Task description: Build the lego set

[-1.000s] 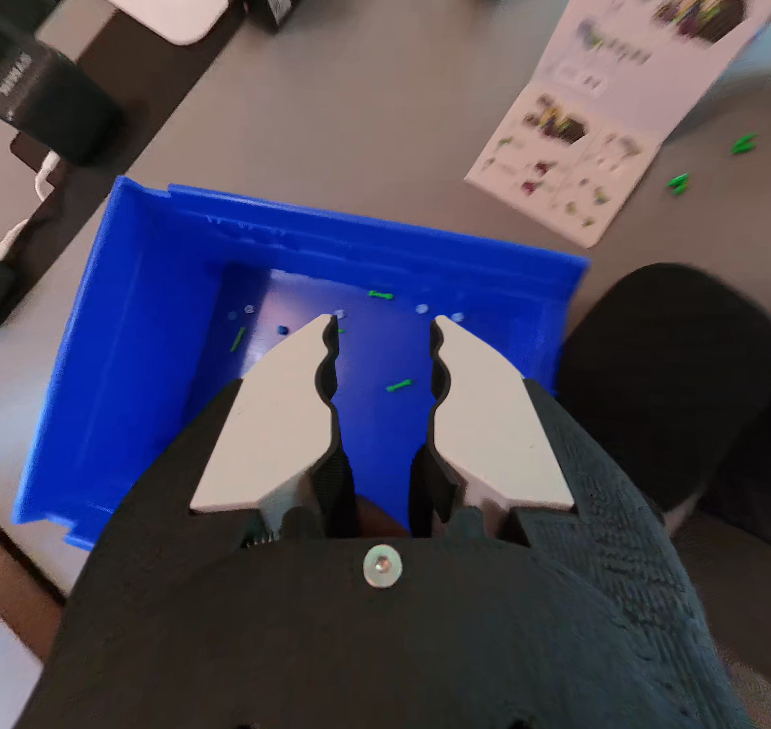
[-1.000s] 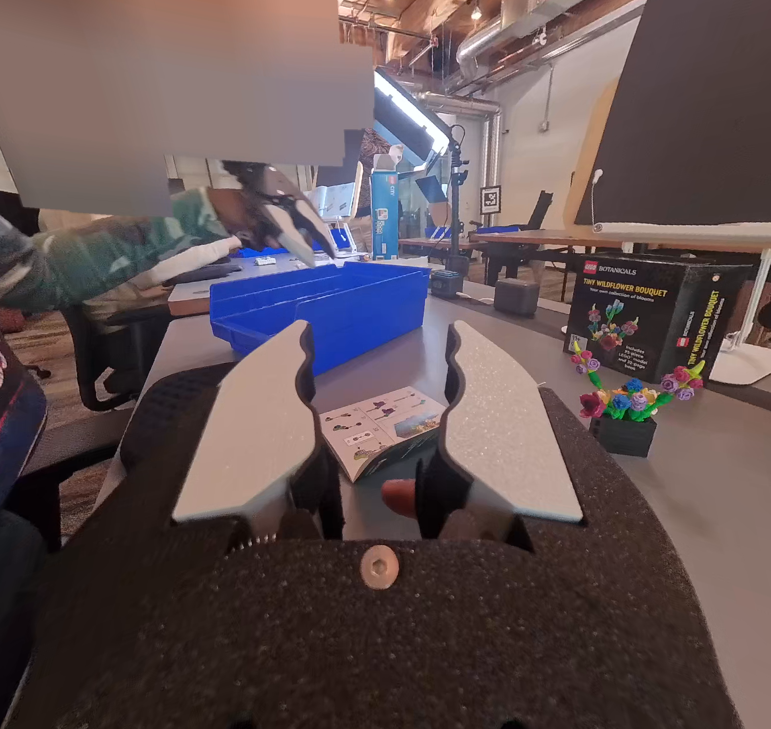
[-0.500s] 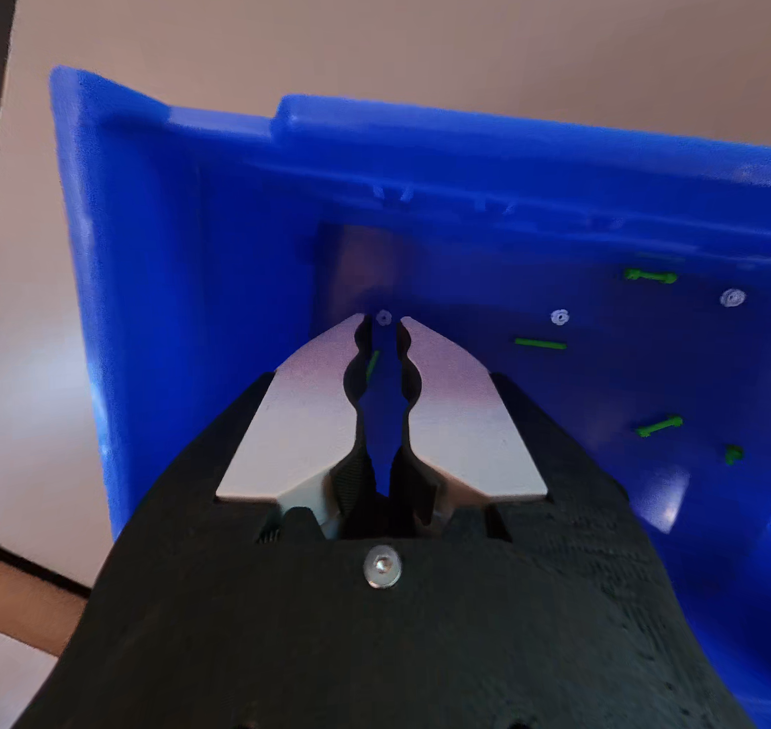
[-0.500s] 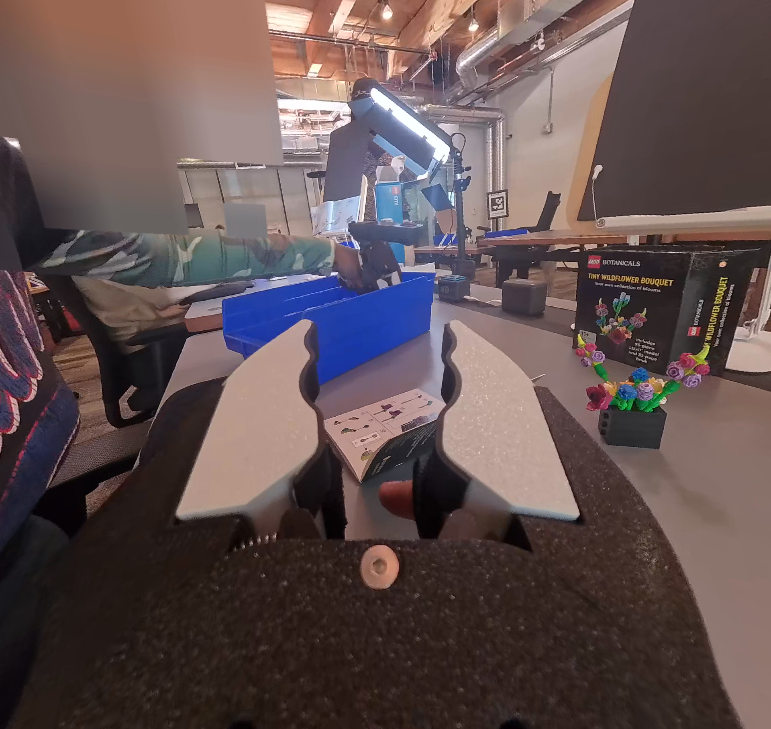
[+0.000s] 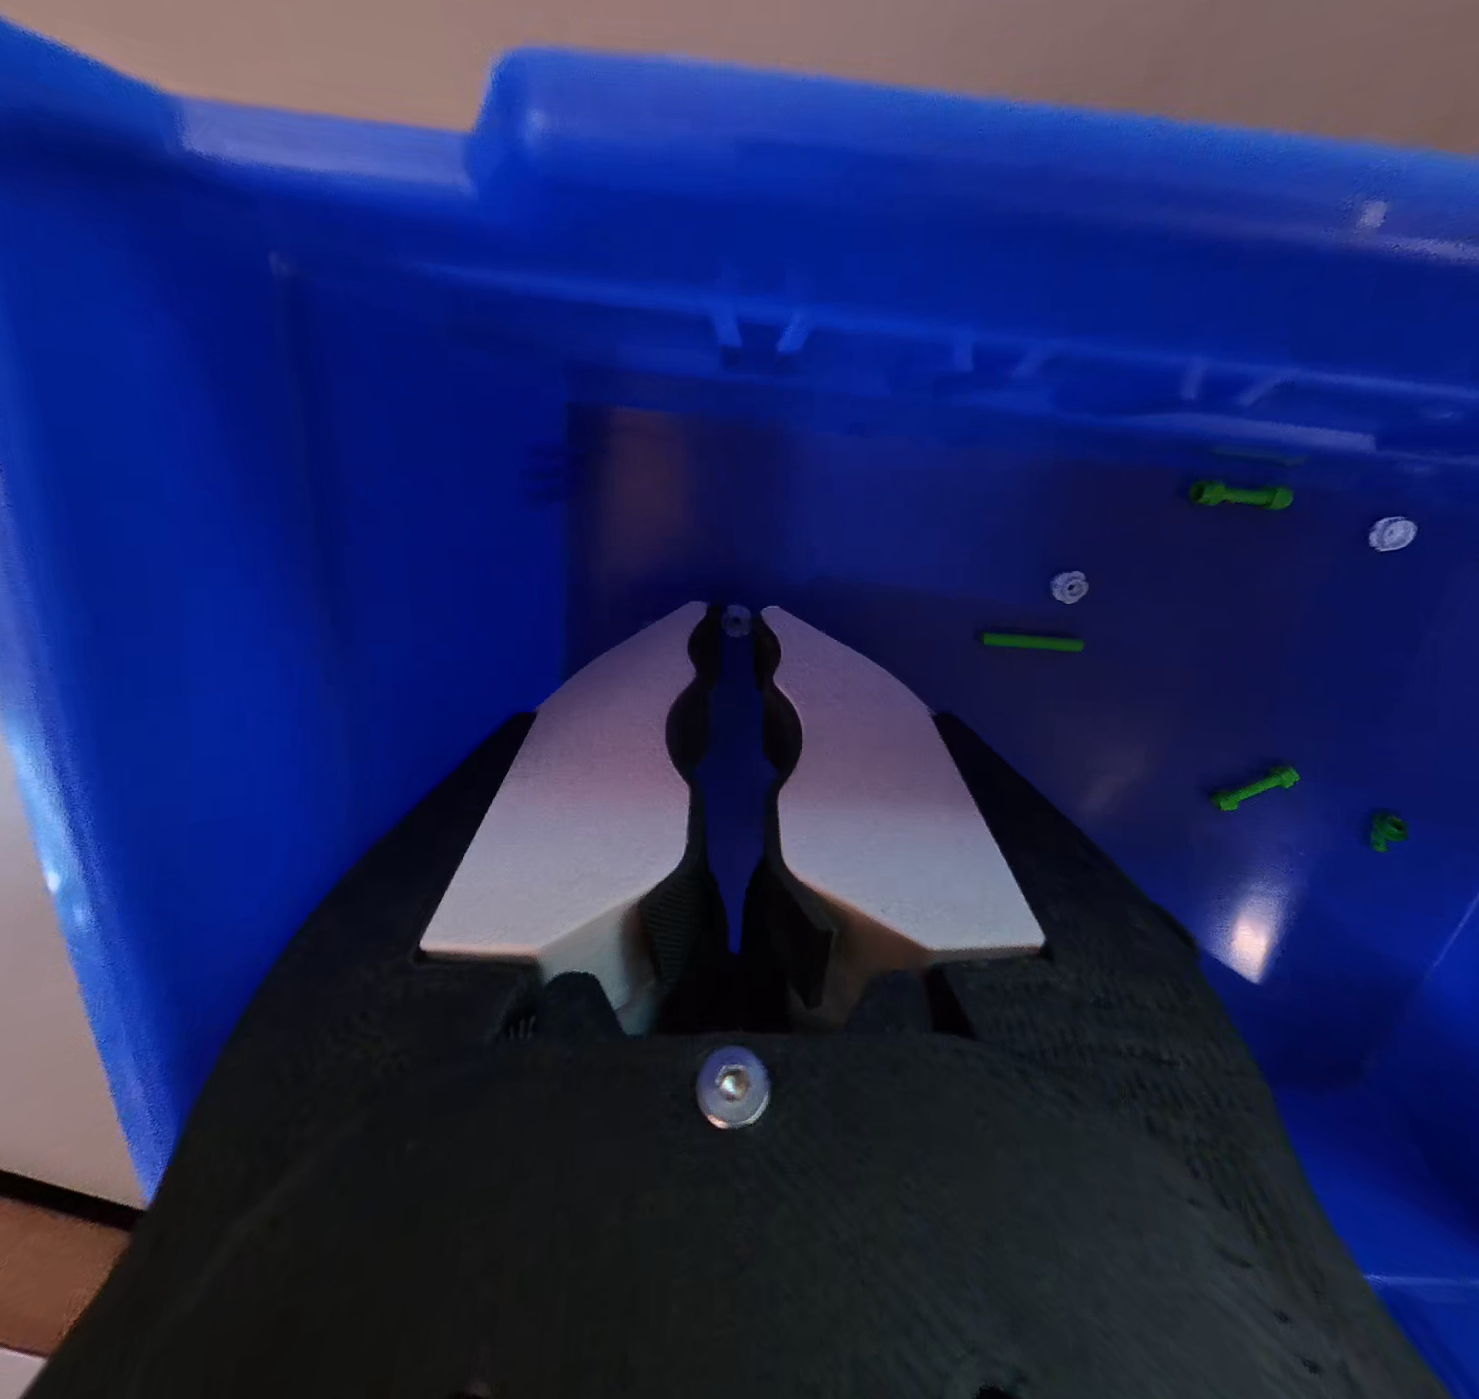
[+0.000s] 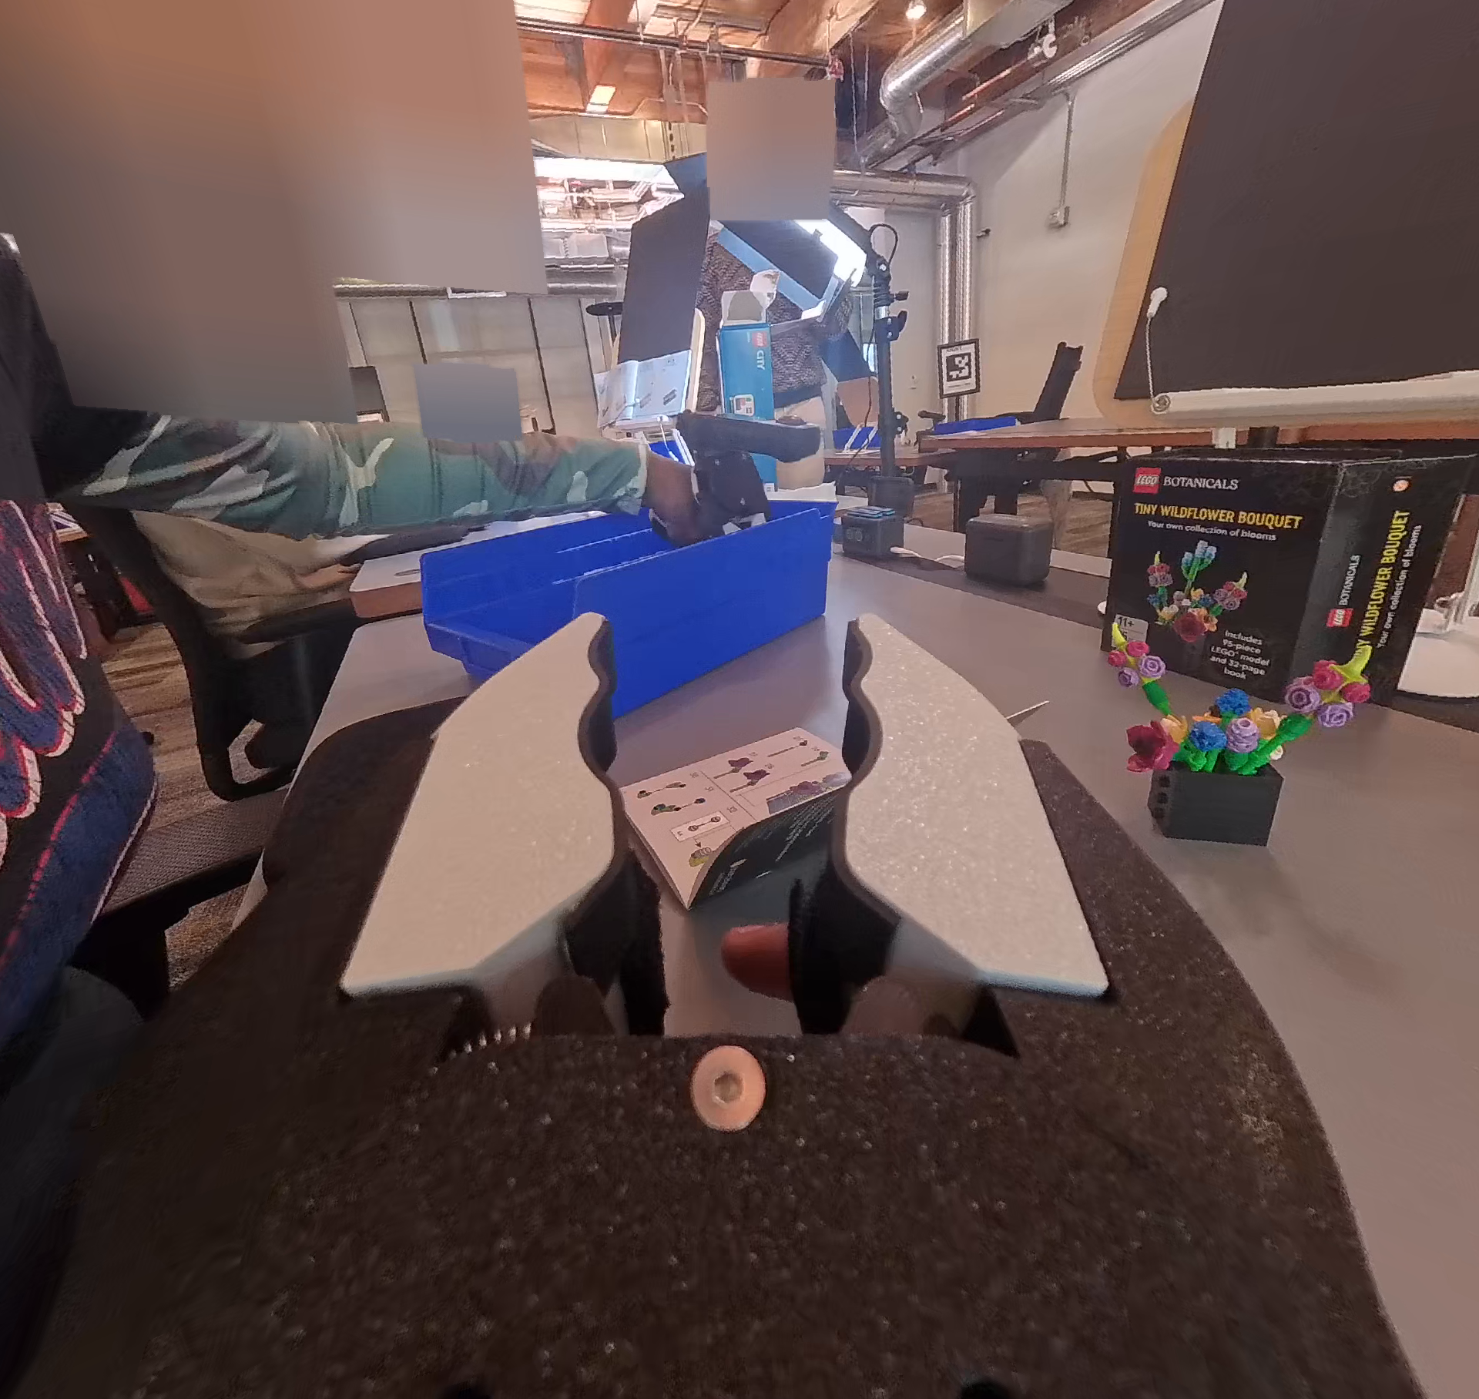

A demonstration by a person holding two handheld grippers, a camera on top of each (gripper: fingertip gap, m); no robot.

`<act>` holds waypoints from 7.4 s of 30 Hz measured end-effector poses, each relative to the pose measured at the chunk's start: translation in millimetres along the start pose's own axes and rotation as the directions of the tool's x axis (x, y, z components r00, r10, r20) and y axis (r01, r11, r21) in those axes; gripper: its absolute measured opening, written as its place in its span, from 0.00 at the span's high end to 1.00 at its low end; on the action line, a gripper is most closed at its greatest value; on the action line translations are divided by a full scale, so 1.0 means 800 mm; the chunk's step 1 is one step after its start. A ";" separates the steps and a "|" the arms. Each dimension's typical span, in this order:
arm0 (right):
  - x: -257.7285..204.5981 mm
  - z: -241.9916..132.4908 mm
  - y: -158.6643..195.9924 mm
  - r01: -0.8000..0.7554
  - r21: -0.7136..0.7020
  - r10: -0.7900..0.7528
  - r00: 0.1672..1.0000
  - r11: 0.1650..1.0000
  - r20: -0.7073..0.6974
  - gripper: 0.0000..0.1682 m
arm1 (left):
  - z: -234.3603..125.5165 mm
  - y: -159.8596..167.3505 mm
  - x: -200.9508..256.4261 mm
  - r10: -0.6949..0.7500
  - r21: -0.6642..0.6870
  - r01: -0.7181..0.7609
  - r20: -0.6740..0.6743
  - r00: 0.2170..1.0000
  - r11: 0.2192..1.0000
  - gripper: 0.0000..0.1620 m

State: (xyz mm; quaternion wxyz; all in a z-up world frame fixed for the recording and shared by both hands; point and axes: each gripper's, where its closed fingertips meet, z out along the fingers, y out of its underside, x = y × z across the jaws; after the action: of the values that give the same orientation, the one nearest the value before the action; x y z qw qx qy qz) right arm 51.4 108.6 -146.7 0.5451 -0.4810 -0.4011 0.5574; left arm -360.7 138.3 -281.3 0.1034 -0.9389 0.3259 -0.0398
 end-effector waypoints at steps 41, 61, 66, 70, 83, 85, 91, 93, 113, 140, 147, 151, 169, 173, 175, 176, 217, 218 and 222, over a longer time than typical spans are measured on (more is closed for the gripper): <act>-0.170 0.105 -0.032 0.599 -0.007 -0.509 0.686 0.800 0.520 0.97 | -0.200 -0.161 0.447 0.416 0.492 0.860 -0.815 0.403 0.132 0.96; -0.122 0.050 0.042 0.572 -0.495 -0.215 0.768 0.654 0.603 0.96 | -0.159 -0.147 0.412 0.051 0.870 0.422 -0.448 0.892 0.255 0.80; -0.114 -0.008 0.129 0.464 -0.791 0.043 0.852 0.399 0.522 0.96 | -0.136 -0.126 0.394 -0.086 0.897 0.239 -0.223 0.971 0.371 0.76; -0.114 -0.028 0.161 0.482 -0.838 0.058 0.858 0.258 0.511 0.96 | -0.117 -0.122 0.396 -0.102 0.879 0.237 -0.214 0.971 0.414 0.73; -0.107 -0.040 0.177 0.513 -0.848 0.045 0.852 0.132 0.522 0.96 | -0.110 -0.117 0.396 -0.093 0.874 0.217 -0.196 0.976 0.435 0.71; -0.107 -0.041 0.179 0.509 -0.851 0.046 0.854 0.130 0.518 0.96 | -0.109 -0.116 0.396 -0.093 0.872 0.219 -0.199 0.976 0.437 0.71; -0.107 -0.043 0.181 0.502 -0.855 0.050 0.858 0.133 0.512 0.94 | -0.107 -0.114 0.399 -0.086 0.867 0.210 -0.192 0.978 0.452 0.71; -0.107 -0.042 0.180 0.492 -0.858 0.054 0.862 0.149 0.504 0.93 | -0.109 -0.114 0.399 -0.084 0.868 0.205 -0.188 0.979 0.453 0.71; -0.097 0.008 0.037 0.070 -0.292 0.079 0.880 0.954 0.469 0.89 | -0.114 -0.031 0.166 0.007 0.350 -0.021 0.041 0.999 0.937 0.80; -0.085 0.003 0.045 0.060 -0.287 0.074 0.896 0.956 0.437 0.89 | -0.025 -0.031 0.102 0.041 0.193 -0.029 -0.058 0.997 0.981 0.96; -0.085 0.013 0.036 0.122 -0.204 -0.028 0.911 0.971 0.411 0.89 | -0.183 -0.098 0.189 -0.069 0.827 0.259 -0.260 0.963 0.499 0.96; -0.088 0.022 0.020 0.161 -0.114 -0.106 0.917 0.980 0.383 0.89 | -0.256 -0.116 0.291 0.088 0.906 0.400 -0.413 0.906 0.136 0.96; -0.168 0.090 -0.026 0.586 0.012 -0.519 0.708 0.810 0.478 0.92 | -0.191 -0.162 0.463 0.355 0.396 0.911 -0.873 0.334 0.118 0.96; -0.170 0.093 -0.020 0.615 0.005 -0.540 0.689 0.789 0.483 0.93 | -0.189 -0.163 0.466 0.364 0.374 0.919 -0.879 0.307 0.127 0.96; -0.172 0.093 -0.018 0.613 0.007 -0.538 0.688 0.790 0.486 0.94 | -0.188 -0.164 0.467 0.366 0.371 0.919 -0.880 0.303 0.133 0.96; -0.172 0.094 -0.017 0.614 0.004 -0.537 0.687 0.789 0.489 0.94 | -0.188 -0.164 0.467 0.367 0.369 0.920 -0.881 0.300 0.134 0.97; -0.108 -0.036 0.177 0.362 -0.931 -0.023 0.932 0.046 0.361 0.96 | -0.028 -0.131 0.483 0.020 0.661 0.338 -0.472 0.881 0.670 0.79; -0.108 -0.036 0.177 0.363 -0.931 -0.023 0.932 0.044 0.362 0.96 | -0.028 -0.131 0.483 0.021 0.661 0.339 -0.472 0.881 0.670 0.79; -0.108 -0.038 0.179 0.364 -0.930 -0.017 0.931 0.044 0.364 0.96 | -0.027 -0.131 0.484 0.021 0.657 0.340 -0.476 0.879 0.673 0.79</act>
State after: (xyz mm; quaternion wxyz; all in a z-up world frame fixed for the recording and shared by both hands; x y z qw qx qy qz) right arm 44.0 8.9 -283.6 0.0846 -0.5866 -0.7975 0.1127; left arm 3.0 -25.1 -234.2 0.3839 -0.8108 0.2121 -0.3877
